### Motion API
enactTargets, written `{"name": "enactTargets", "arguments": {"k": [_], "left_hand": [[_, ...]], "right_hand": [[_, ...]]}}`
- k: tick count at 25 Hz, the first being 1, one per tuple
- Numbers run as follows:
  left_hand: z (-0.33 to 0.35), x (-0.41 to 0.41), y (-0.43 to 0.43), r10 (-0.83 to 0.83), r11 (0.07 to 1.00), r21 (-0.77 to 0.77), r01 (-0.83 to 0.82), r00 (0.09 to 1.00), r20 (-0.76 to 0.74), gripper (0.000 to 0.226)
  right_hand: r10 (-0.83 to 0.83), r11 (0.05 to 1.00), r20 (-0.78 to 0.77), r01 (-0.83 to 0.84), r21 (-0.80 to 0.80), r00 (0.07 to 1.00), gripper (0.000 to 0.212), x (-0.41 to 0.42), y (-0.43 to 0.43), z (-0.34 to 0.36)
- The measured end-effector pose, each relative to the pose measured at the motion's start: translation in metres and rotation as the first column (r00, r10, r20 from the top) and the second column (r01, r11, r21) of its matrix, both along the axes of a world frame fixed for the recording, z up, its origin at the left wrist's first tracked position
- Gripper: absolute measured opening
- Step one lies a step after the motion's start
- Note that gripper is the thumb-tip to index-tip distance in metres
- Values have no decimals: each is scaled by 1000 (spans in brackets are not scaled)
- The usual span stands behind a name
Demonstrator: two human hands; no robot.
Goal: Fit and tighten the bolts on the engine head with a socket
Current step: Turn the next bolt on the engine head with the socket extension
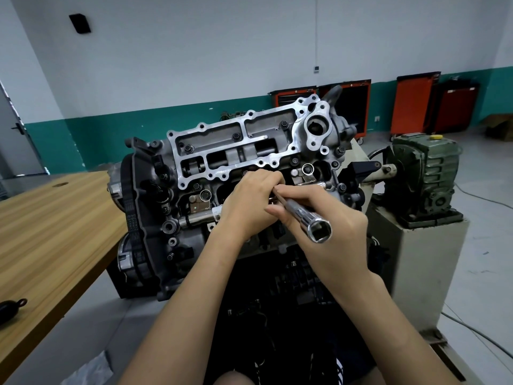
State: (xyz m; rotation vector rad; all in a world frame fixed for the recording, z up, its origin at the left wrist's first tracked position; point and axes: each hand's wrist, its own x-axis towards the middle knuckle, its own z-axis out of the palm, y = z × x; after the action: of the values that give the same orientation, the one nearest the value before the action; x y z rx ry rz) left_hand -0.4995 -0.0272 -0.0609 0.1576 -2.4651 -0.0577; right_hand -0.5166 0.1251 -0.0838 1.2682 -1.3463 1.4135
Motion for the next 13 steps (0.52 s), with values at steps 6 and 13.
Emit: {"name": "enactTargets", "arguments": {"k": [6,13], "left_hand": [[0,-1,0,10,1000,12,-10,1000,-22,17],[0,0,-2,-2,996,95,4,1000,-19,12]], "right_hand": [[3,998,-31,-1,55,1000,34,0,-2,-2],[86,993,11,-86,85,996,32,3,-3,-4]]}}
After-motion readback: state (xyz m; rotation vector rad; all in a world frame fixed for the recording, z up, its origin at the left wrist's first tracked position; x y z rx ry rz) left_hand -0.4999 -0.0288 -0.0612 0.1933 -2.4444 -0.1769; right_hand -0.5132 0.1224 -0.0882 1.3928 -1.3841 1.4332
